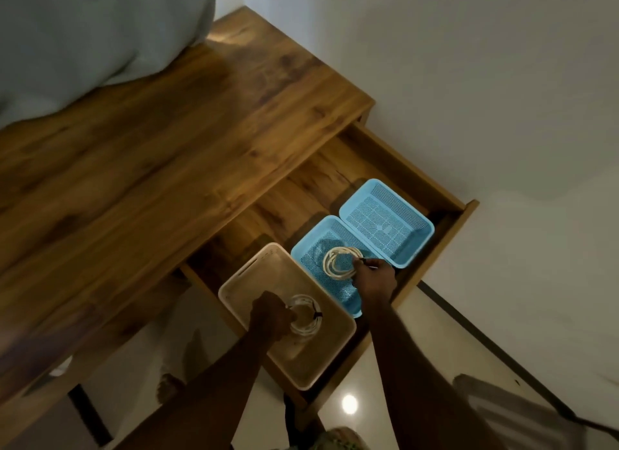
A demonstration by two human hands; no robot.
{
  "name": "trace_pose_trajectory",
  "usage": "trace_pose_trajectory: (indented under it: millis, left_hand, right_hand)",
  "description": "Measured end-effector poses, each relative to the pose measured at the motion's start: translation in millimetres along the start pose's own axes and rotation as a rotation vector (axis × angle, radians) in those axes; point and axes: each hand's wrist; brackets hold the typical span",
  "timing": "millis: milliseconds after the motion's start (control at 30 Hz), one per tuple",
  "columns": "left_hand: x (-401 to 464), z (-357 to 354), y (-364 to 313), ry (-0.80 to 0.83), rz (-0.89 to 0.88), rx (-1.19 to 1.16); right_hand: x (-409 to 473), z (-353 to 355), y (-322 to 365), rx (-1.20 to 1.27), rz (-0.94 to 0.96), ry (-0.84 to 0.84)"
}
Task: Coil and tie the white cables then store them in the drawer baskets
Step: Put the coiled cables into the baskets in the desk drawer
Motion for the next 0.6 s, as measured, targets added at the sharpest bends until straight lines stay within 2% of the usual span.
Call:
trace_pose_trajectory:
  millis: [267, 467, 600]
  left_hand:
    - [11.1, -18.3, 7.1, 0.098, 0.059, 0.078]
    - [30.3, -26.4, 18.9, 0.077, 0.009, 0.141]
    - [18.9, -9.1, -3.8, 0.059, -0.026, 0.163]
  right_hand:
    - [4.7, -10.4, -13.1, -0.192, -0.057, 0.037]
    - [9.9, -6.0, -12.6, -0.342, -0.016, 0.047]
    - [3.6, -2.0, -5.1, -0.447, 0.035, 0.029]
Point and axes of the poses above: each hand's wrist, its own x-axis towards the middle knuckle, its own z-axis out of the back of the hand, y = z × x, and after that the axes turned 10 degrees about -z, right-handed
